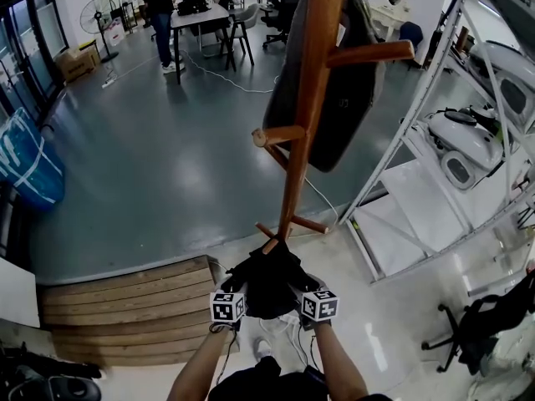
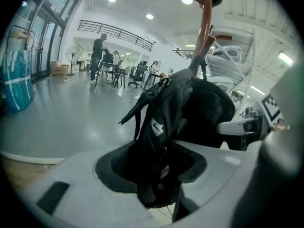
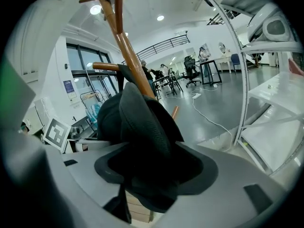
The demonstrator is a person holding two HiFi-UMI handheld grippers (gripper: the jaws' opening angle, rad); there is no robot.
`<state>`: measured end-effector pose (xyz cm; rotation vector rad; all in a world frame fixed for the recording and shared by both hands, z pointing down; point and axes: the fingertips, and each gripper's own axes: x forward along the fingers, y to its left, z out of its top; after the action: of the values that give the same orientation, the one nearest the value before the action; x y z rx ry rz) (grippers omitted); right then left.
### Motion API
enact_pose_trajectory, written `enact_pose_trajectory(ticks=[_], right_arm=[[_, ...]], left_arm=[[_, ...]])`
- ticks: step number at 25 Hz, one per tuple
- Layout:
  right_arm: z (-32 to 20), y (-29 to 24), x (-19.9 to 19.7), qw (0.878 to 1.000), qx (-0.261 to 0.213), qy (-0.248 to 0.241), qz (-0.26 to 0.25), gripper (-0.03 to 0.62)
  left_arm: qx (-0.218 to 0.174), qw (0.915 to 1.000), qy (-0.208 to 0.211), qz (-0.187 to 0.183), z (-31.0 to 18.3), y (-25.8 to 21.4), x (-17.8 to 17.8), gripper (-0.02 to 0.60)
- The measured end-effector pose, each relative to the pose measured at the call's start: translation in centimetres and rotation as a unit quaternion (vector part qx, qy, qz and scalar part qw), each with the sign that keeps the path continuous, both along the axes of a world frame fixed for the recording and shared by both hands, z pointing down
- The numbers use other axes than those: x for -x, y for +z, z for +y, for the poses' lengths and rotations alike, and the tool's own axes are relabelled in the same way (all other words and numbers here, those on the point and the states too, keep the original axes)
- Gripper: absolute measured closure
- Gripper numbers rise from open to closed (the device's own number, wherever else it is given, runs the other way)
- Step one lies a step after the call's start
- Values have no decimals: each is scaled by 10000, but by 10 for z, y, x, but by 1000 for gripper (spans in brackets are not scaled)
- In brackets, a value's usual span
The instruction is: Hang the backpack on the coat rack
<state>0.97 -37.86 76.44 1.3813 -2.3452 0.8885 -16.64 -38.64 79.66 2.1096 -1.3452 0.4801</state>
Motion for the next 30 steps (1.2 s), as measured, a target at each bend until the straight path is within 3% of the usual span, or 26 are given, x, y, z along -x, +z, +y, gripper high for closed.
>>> enact_pose_trajectory(ticks=[5, 11, 19, 23, 25, 30], right_arm=[[7, -2, 3, 10000, 44, -25, 83, 330], [15, -22, 6, 9996, -126, 28, 251, 326], [30, -56, 11, 9984, -302, -46, 466, 327], [43, -71, 13, 9991, -294, 62, 303, 327], [47, -79, 12, 9993, -299, 143, 180, 336], [58, -100, 7, 9988, -413, 239, -85, 423]], left_arm=[[124, 9998, 5, 144, 8, -2, 7, 391], [126, 9996, -93, 236, 15, -12, 20, 382], [-442, 9983, -380, 80, 26, -45, 34, 383], [-979, 9931, -637, 125, 37, -82, 40, 481], [-1160, 9905, -715, 164, 43, -100, 40, 496], [-1400, 9856, -922, 233, 64, -136, 36, 548]])
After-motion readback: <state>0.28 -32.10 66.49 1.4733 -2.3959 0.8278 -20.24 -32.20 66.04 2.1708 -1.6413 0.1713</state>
